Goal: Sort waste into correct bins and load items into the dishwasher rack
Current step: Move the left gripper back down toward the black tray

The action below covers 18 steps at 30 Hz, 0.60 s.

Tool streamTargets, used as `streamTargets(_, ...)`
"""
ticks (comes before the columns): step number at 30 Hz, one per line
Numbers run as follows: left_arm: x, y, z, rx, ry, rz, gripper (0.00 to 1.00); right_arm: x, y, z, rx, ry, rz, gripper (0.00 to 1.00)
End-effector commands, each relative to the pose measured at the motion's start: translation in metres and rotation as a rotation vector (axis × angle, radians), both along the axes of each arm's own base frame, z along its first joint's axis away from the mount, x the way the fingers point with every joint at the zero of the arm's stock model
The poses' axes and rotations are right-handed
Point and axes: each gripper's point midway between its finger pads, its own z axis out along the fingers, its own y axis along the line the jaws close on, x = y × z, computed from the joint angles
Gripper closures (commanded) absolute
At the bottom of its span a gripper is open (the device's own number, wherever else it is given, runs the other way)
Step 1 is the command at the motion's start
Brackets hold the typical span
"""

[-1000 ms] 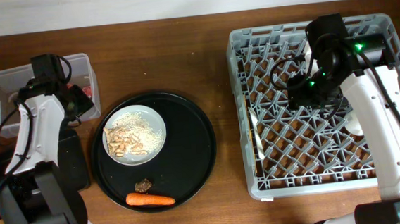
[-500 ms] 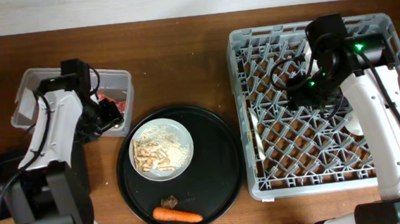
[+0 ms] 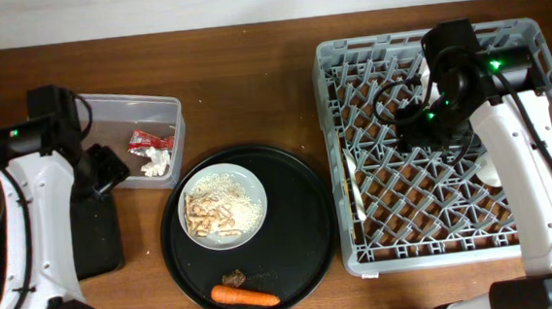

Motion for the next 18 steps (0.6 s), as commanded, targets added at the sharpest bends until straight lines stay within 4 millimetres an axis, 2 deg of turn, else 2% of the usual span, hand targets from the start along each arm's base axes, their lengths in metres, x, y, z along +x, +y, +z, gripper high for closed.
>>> streamTargets(1, -0.030, 0.026, -0.041, -0.006, 0.089, 0.167, 0.27, -0.001, -0.002, -0.002, 0.000, 0.007, -0.001, 0.24)
streamTargets(3, -0.045, 0.027, -0.071, -0.020, 0.130, 0.187, 0.31, 0.000, -0.002, -0.002, 0.000, 0.007, -0.001, 0.24)
streamTargets(4, -0.048, 0.025, -0.080, -0.026, 0.137, 0.186, 0.31, -0.001, -0.002, -0.002, 0.000, 0.007, -0.001, 0.24)
streamTargets(6, -0.061, 0.019, -0.114, -0.041, 0.157, 0.186, 0.32, -0.001, -0.002, -0.002, 0.000, 0.008, -0.001, 0.24)
streamTargets(8, -0.066, 0.017, -0.129, -0.039, 0.153, 0.186, 0.37, -0.001, -0.002, -0.002, 0.000, 0.008, -0.001, 0.24)
streamTargets(9, -0.065, 0.017, -0.131, -0.038, 0.144, 0.185, 0.39, -0.001, -0.002, -0.002, 0.000, 0.008, -0.001, 0.24)
streamTargets(10, -0.059, 0.017, -0.131, -0.046, 0.122, 0.184, 0.48, -0.001, -0.002, -0.002, 0.000, 0.008, -0.001, 0.24)
streamTargets(12, -0.054, 0.008, -0.132, -0.099, 0.101, 0.157, 0.53, -0.001, -0.002, -0.002, 0.000, 0.008, -0.001, 0.24)
streamTargets(15, -0.049, -0.012, -0.135, -0.213, 0.077, 0.043, 0.54, -0.001, -0.002, -0.002, 0.000, 0.008, -0.001, 0.24)
streamTargets(18, -0.065, -0.026, -0.140, -0.275, 0.129, 0.015, 0.53, -0.001, -0.002, -0.002, 0.000, 0.007, -0.001, 0.24)
